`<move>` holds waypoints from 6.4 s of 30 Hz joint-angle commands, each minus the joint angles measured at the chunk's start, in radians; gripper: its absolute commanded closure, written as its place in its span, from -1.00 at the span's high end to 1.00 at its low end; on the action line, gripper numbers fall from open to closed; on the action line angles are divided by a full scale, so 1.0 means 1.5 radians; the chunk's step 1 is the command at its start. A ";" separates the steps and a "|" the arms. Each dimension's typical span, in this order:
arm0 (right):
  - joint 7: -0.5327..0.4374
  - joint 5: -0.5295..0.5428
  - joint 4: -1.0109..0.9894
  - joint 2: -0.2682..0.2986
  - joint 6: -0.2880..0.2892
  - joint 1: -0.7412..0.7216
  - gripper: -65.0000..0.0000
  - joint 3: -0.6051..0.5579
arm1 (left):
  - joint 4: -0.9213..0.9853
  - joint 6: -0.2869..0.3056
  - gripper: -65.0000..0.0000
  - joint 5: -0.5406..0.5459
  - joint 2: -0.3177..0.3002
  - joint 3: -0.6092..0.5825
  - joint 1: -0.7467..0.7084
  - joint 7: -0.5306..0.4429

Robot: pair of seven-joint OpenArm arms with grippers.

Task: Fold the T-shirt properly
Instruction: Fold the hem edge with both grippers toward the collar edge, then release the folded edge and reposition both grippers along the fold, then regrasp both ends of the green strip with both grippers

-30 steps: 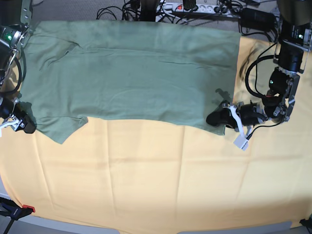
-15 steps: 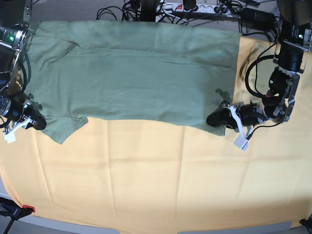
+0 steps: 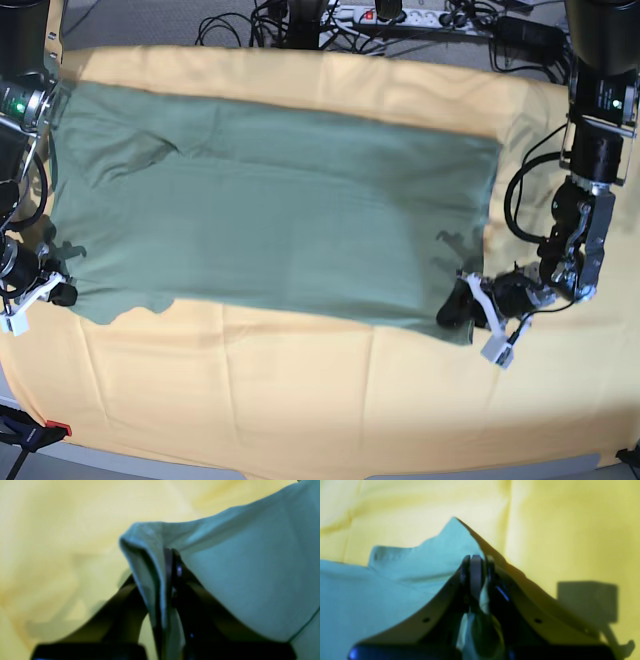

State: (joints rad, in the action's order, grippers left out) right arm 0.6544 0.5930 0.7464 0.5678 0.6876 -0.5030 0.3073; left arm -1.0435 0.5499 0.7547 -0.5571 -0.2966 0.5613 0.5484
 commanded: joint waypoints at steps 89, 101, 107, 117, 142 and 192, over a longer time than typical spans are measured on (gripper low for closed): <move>0.311 0.239 0.082 0.107 0.007 -0.036 -1.00 -0.179 | -0.016 0.099 -1.00 0.486 -0.063 0.006 0.032 0.565; 0.310 0.187 0.082 0.109 0.007 -0.036 0.05 -0.179 | -0.015 0.099 0.02 0.486 -0.063 0.006 -0.021 0.565; 0.310 0.230 0.082 0.115 0.007 -0.042 0.10 -0.179 | -0.015 0.099 0.05 0.486 -0.063 0.006 -0.021 0.565; 0.232 0.291 0.081 0.095 0.007 -0.040 0.10 -0.179 | -0.015 0.099 0.05 0.486 -0.063 0.006 -0.021 0.565; 0.089 0.124 0.080 0.010 0.007 0.010 -0.99 -0.179 | -0.015 0.099 0.05 0.486 -0.063 0.006 -0.021 0.565; 0.454 0.394 0.518 0.172 0.007 0.315 -0.92 -0.178 | -0.015 0.099 0.05 0.486 -0.108 0.006 -0.018 0.517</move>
State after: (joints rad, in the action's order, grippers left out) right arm 1.3430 1.1748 1.5101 0.8001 0.6933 -0.0135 0.0296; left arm -1.0538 0.6926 1.4593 -0.6994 -0.2974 0.5072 1.3334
